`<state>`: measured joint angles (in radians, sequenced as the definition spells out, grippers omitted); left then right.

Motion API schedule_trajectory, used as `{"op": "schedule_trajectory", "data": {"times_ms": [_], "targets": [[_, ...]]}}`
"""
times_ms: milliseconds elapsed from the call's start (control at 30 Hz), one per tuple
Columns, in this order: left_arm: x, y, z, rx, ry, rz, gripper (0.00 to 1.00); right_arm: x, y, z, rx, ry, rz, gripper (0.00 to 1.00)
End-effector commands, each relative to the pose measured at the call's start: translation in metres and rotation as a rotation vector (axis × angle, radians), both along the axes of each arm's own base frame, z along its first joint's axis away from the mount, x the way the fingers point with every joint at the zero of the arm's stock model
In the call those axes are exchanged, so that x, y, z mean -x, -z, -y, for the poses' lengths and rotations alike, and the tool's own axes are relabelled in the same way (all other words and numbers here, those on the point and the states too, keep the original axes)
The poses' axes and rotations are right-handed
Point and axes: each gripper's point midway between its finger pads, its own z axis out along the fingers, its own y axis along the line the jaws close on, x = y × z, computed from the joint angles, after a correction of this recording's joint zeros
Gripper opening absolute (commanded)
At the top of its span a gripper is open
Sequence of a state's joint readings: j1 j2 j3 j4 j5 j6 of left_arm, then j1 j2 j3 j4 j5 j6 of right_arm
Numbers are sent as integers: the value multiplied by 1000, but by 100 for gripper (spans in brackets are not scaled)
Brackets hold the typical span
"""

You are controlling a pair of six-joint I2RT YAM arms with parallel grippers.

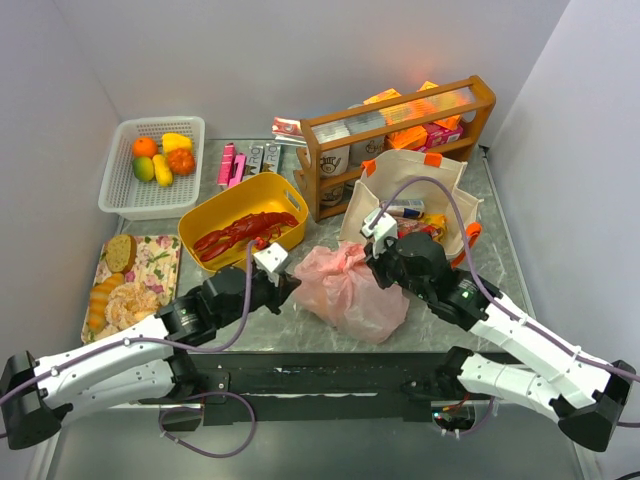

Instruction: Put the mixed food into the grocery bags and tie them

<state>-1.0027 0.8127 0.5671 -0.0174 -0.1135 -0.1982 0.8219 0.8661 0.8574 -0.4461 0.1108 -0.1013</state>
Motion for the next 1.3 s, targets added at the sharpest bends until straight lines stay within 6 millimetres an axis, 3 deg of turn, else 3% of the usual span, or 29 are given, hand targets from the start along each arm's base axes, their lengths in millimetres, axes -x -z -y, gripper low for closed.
{"op": "schedule_trajectory", "data": {"times_ms": [0,67,267,367,500,600,633,733,867,1033,1133,1267], "targets": [[-14,1,-29,-25,-169,-24,1,-17,-21,16,5,110,91,0],[-14,4,-29,-33,-180,-44,1,-17,-25,17,-11,115,107,0],[-14,5,-4,-73,-84,-58,1,-11,-60,-15,-130,-19,157,0],[-19,2,5,-83,-71,-59,1,-11,-66,-30,-140,-75,145,0],[-21,-12,13,-41,-58,-38,2,-13,-42,-43,-96,-100,62,0],[-12,-27,16,14,0,4,16,-9,-18,-47,-80,-112,5,0],[-8,-30,17,28,23,11,33,-9,-12,-47,-77,-108,-8,0],[2,-42,13,62,71,46,54,-3,1,-52,-87,-134,-45,0],[21,-54,17,76,181,57,63,-1,10,-53,-81,-134,-74,0],[23,-58,24,65,217,55,66,-2,11,-55,-80,-140,-76,0],[14,-67,29,94,189,82,82,-2,13,-56,-73,-139,-84,0],[-7,-61,37,75,119,107,88,0,12,-56,-79,-148,-82,0]]}}
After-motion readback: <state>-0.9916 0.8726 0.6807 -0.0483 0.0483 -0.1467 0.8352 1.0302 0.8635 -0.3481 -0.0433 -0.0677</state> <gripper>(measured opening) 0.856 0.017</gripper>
